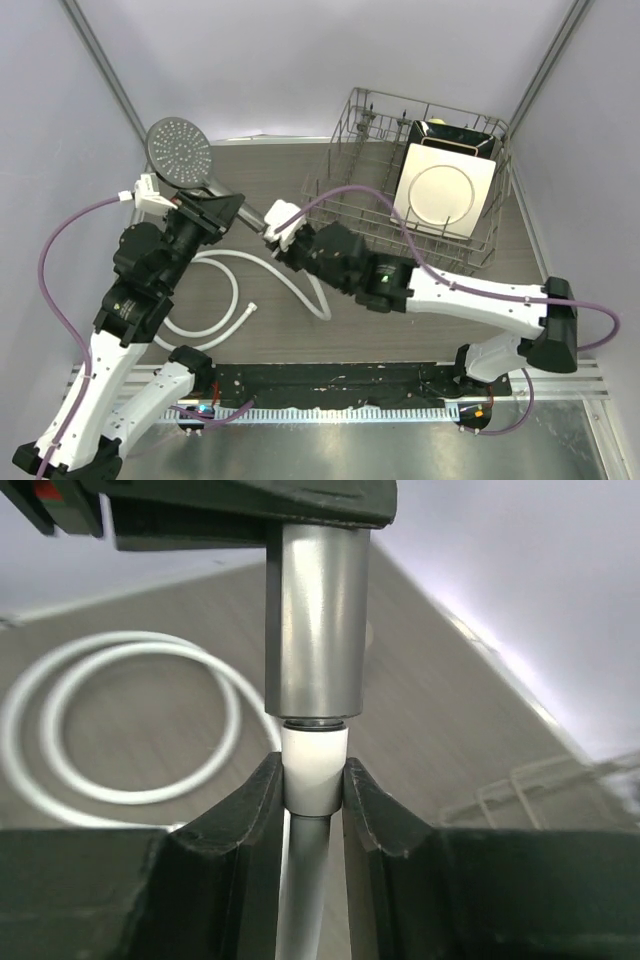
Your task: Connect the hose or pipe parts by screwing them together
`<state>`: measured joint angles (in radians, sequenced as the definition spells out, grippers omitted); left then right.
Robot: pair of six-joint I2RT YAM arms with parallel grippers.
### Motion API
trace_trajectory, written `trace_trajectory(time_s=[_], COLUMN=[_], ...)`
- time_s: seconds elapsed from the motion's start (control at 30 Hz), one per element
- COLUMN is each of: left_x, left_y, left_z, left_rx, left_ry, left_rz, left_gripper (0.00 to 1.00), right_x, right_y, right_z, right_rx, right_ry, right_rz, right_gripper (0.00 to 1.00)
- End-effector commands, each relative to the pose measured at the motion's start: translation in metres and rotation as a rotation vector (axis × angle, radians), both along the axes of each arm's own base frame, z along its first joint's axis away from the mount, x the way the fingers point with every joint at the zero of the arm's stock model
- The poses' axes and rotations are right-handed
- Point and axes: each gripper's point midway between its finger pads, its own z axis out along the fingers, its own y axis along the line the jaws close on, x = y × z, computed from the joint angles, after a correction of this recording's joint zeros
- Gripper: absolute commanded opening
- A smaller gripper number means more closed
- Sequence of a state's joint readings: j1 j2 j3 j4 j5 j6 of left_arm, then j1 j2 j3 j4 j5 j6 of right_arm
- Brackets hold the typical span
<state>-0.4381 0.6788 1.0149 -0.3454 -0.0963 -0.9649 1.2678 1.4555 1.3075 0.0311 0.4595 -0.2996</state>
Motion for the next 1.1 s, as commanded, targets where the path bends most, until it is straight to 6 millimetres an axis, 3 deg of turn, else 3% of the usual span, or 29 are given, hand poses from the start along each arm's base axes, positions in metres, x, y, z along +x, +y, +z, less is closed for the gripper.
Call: trace_trajectory(time_s=[0.0,0.03,0.1,0.13,0.2,0.27,0.3,0.33,0.37,0.47,0.5,0.73,0.83,0.87,0.93,0.97,1.03,1.07], left_x=[-0.027,-0.033,-0.042,-0.045,-0.052,-0.055,-0.059,-0.060,-0.063,-0.070,-0.071,-0.064,-0.053,-0.042,-0.036,-0.031,-0.021,-0.017], left_y=[-0.025,-0.028,-0.042,-0.046,-0.056,-0.060,-0.060,-0.060,-0.059,-0.060,-0.061,-0.065,-0.057,-0.052,-0.046,-0.044,-0.037,-0.035], left_z=[0.027,0.033,0.037,0.042,0.043,0.035,0.041,0.041,0.041,0.046,0.046,0.043,0.047,0.040,0.045,0.038,0.037,0.036], left_rx=[-0.032,-0.050,-0.080,-0.089,-0.088,-0.090,-0.104,-0.107,-0.108,-0.110,-0.107,-0.083,-0.080,-0.071,-0.037,-0.017,0.018,0.028], left_ry=[-0.169,-0.208,-0.269,-0.300,-0.358,-0.371,-0.414,-0.424,-0.451,-0.508,-0.520,-0.539,-0.513,-0.453,-0.438,-0.400,-0.366,-0.349], left_rz=[-0.191,-0.221,-0.320,-0.348,-0.425,-0.455,-0.462,-0.464,-0.467,-0.490,-0.501,-0.500,-0.425,-0.365,-0.316,-0.295,-0.239,-0.221], left_gripper=[0.00,0.00,0.00,0.00,0.00,0.00,0.00,0.00,0.00,0.00,0.00,0.00,0.00,0.00,0.00,0.00,0.00,0.00], right_x=[0.014,0.004,0.009,0.002,0.011,0.003,0.011,0.011,0.003,0.006,0.003,0.006,0.007,0.011,0.018,0.026,0.031,0.036], right_y=[-0.022,-0.018,-0.022,-0.019,-0.025,-0.024,-0.031,-0.033,-0.031,-0.042,-0.043,-0.046,-0.046,-0.045,-0.053,-0.055,-0.070,-0.076], right_z=[0.048,0.046,0.050,0.049,0.054,0.054,0.066,0.063,0.073,0.080,0.082,0.077,0.075,0.067,0.073,0.055,0.064,0.052], right_rx=[0.291,0.303,0.339,0.348,0.414,0.479,0.536,0.560,0.598,0.722,0.776,0.849,0.819,0.800,0.769,0.717,0.708,0.639], right_ry=[0.132,0.171,0.183,0.214,0.264,0.361,0.345,0.371,0.373,0.461,0.555,0.643,0.638,0.668,0.559,0.606,0.530,0.492], right_rz=[0.137,0.222,0.262,0.323,0.338,0.429,0.456,0.480,0.564,0.672,0.702,0.794,0.770,0.727,0.635,0.542,0.432,0.368], right_gripper=[0.01,0.01,0.01,0.01,0.01,0.01,0.01,0.01,0.01,0.01,0.01,0.01,0.21,0.36,0.47,0.57,0.63,0.69])
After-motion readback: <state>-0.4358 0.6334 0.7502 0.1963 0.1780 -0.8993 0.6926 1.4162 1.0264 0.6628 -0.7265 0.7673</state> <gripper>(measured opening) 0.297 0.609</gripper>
